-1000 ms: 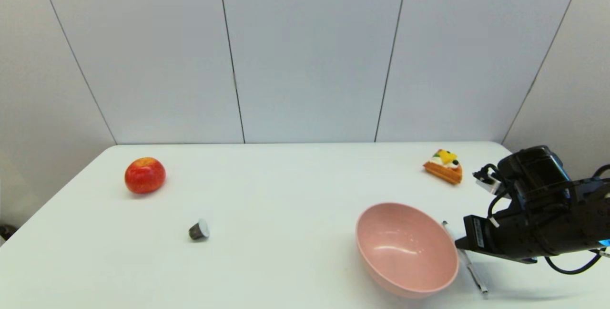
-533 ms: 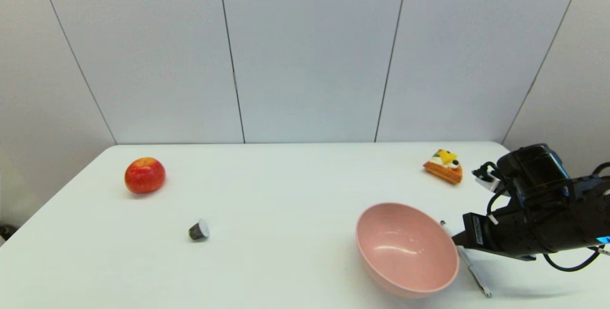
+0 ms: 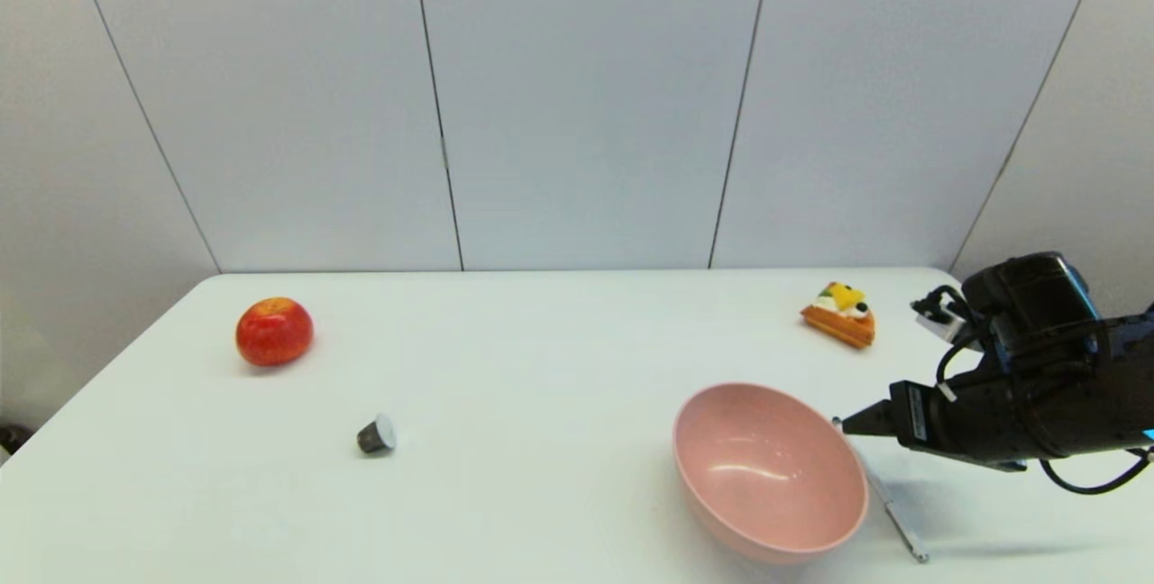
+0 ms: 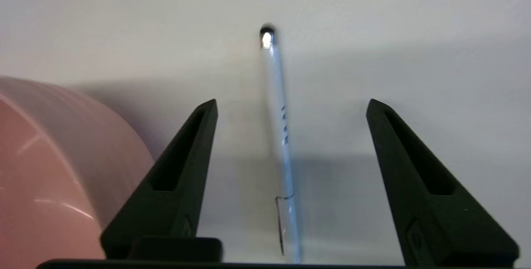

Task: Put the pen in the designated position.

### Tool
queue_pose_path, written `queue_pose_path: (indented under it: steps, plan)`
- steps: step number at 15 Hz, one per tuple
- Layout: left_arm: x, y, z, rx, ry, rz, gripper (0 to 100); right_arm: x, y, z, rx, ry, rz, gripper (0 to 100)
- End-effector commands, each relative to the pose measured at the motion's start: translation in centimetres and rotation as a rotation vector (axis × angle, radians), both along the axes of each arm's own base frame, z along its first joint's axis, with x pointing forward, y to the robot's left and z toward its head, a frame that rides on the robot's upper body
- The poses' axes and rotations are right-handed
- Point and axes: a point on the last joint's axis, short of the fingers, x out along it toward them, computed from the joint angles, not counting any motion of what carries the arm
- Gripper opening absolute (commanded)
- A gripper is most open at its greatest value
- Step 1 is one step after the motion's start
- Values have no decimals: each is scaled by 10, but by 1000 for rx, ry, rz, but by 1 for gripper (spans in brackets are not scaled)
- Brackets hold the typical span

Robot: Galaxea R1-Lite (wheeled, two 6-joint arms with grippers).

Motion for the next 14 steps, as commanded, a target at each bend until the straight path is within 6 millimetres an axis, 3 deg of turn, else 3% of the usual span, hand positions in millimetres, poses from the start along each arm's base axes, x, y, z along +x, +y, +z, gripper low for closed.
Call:
queue_pose_path:
  steps: [1,3,4,7,9,12,14]
  plan:
    - [0,0,0,0,0,0,100,2,-15,33,-91,-142,-48,100]
    - [0,0,0,0,0,0,100,-8,-19,58,-95,-236,-60,100]
    - [0,0,0,0,2,0,100,-23,-20,81,-119,-319,-30,100]
    - [0,0,0,0,0,0,100,-77,-22,128,-232,-505,76,100]
    - [0,0,0,-1,2,-1,100,-119,-23,147,-336,-665,144,100]
    - [0,0,0,0,2,0,100,-171,-25,147,-383,-795,160,100]
    - [0,0,0,0,2,0,100,-200,-26,129,-386,-830,162,100]
